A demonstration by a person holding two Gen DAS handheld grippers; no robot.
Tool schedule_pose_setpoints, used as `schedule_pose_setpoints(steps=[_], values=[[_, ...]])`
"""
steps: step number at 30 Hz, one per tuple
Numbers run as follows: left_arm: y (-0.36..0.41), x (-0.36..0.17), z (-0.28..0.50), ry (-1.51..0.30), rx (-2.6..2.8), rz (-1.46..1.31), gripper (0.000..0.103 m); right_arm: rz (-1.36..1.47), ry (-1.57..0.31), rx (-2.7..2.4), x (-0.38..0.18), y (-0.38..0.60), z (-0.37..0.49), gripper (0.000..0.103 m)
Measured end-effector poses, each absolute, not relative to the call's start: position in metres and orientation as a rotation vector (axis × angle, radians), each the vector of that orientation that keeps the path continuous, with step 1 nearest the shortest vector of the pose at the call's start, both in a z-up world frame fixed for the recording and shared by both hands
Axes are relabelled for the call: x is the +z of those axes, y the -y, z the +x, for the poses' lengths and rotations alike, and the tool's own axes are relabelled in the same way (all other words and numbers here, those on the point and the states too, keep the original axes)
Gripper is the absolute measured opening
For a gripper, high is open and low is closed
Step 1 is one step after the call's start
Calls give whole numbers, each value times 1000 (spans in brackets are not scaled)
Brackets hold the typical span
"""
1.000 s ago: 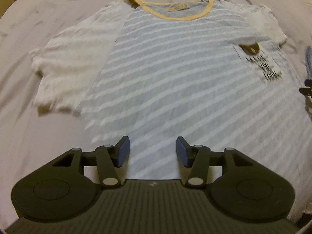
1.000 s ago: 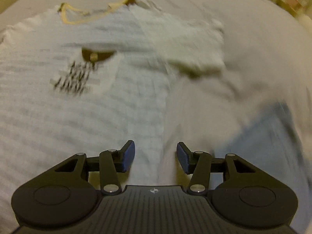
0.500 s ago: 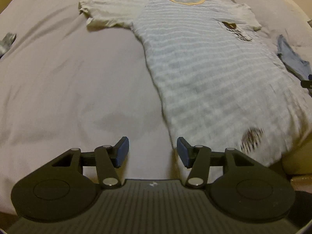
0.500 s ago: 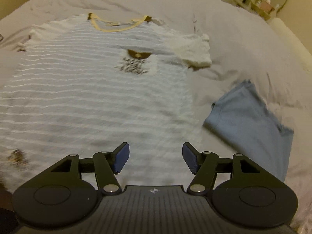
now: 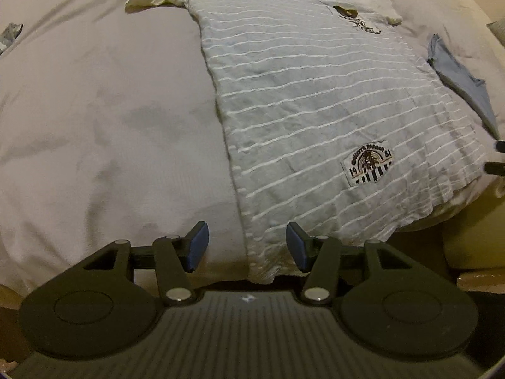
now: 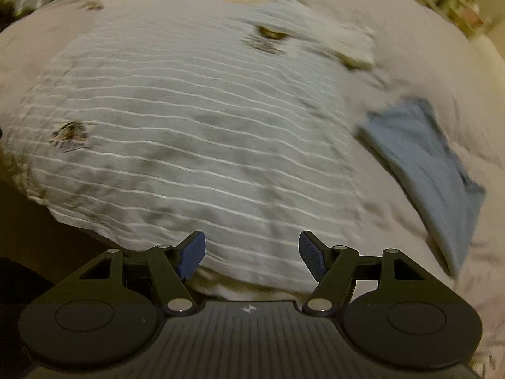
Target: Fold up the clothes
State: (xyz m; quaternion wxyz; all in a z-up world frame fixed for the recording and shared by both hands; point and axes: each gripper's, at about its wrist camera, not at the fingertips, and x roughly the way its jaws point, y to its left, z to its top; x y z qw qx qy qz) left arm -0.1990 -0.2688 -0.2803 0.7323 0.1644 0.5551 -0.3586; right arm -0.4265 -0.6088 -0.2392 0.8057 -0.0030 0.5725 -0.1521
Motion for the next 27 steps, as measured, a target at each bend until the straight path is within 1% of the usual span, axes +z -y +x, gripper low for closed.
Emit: schedule_pose_setpoints(steps=[4, 6, 12, 14, 16, 21, 25, 27], values=[[290, -267, -194, -1201, -763, 380, 49, 31, -1212, -374, -228, 642, -439, 71], [299, -257, -186, -1182, -748, 389, 51, 44, -1191, -380, -224, 656, -435, 71], [312, -221, -154, -1092, -671, 377, 57, 53, -1100, -299, -209, 667, -392, 71], [312, -210, -144, -1065, -648, 366, 59, 27, -1073, -254, -203, 659, -369, 71], [306, -200, -131, -1046, -627, 359, 59, 0, -1041, -215, -195, 649, -345, 71], [289, -191, -93, -1012, -633, 368, 63, 16, -959, -203, -175, 615, -291, 74], [281, -188, -54, -1019, -700, 437, 65, 55, -976, -313, -170, 585, -252, 75], [281, -183, -35, -1026, -787, 481, 74, 120, -1014, -415, -164, 569, -241, 75]])
